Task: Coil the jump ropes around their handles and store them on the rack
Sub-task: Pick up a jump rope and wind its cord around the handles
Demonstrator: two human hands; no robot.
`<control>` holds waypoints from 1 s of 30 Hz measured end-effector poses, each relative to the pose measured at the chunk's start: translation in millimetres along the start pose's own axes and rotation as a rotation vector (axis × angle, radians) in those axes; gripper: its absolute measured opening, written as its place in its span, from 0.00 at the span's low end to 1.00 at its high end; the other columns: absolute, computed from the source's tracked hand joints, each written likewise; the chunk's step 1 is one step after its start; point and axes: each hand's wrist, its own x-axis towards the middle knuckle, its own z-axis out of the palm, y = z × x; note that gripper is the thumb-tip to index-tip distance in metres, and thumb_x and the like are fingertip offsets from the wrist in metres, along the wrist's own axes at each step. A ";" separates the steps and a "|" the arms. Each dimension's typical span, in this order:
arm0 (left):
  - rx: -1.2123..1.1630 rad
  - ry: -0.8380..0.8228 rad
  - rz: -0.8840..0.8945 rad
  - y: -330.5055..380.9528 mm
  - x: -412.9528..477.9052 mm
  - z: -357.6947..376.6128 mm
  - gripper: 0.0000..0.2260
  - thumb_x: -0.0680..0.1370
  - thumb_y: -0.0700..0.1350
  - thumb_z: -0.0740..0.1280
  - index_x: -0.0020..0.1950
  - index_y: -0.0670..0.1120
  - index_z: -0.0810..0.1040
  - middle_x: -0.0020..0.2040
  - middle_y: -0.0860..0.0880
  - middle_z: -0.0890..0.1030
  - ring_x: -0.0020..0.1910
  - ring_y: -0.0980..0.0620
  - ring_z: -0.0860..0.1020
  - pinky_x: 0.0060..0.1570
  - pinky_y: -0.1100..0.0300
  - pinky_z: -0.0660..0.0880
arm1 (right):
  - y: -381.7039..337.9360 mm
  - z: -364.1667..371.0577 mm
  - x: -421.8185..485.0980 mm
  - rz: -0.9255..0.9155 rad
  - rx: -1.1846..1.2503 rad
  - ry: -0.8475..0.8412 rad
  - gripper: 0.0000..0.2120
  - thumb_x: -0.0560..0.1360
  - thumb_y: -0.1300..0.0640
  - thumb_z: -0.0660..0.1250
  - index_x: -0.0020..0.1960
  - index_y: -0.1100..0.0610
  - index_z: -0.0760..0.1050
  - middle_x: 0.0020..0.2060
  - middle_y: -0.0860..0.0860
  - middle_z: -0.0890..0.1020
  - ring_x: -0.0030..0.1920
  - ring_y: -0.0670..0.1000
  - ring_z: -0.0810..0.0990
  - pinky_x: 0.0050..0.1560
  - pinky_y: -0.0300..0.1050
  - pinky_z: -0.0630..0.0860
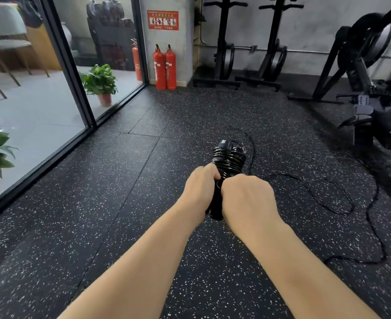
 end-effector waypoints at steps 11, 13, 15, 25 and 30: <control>-0.146 0.018 -0.095 7.5 -6.6 2.5 0.06 0.71 0.36 0.57 0.35 0.45 0.65 0.31 0.46 0.67 0.28 0.50 0.64 0.26 0.65 0.61 | 21.5 -2.2 2.9 -0.019 0.128 -0.027 0.18 0.80 0.45 0.59 0.35 0.54 0.69 0.32 0.47 0.68 0.37 0.53 0.70 0.37 0.43 0.63; -0.175 0.029 -0.114 9.0 -7.3 0.8 0.07 0.72 0.36 0.57 0.35 0.45 0.65 0.30 0.47 0.66 0.28 0.50 0.64 0.28 0.65 0.62 | 17.3 0.2 1.1 -0.013 0.109 0.032 0.17 0.81 0.45 0.56 0.37 0.54 0.66 0.35 0.49 0.69 0.38 0.54 0.70 0.37 0.44 0.63; -0.190 0.041 -0.129 9.7 -6.6 -1.3 0.06 0.72 0.36 0.57 0.36 0.44 0.66 0.31 0.47 0.67 0.29 0.50 0.65 0.31 0.61 0.63 | 13.2 1.8 0.0 0.012 0.107 0.075 0.16 0.81 0.46 0.55 0.39 0.53 0.67 0.36 0.50 0.69 0.37 0.54 0.70 0.35 0.45 0.61; -0.174 0.032 -0.134 10.5 -3.3 -3.1 0.05 0.72 0.38 0.58 0.36 0.44 0.68 0.29 0.48 0.70 0.27 0.50 0.66 0.30 0.63 0.61 | 1.8 4.3 5.5 0.126 0.137 0.134 0.12 0.80 0.51 0.58 0.40 0.55 0.70 0.40 0.53 0.78 0.37 0.57 0.72 0.34 0.45 0.61; -0.153 0.025 -0.106 10.2 -0.1 -7.6 0.05 0.74 0.41 0.60 0.37 0.44 0.70 0.29 0.48 0.69 0.28 0.50 0.66 0.30 0.60 0.61 | 8.2 11.8 9.3 0.169 0.220 0.186 0.16 0.79 0.45 0.59 0.38 0.54 0.67 0.33 0.50 0.69 0.36 0.54 0.70 0.34 0.44 0.63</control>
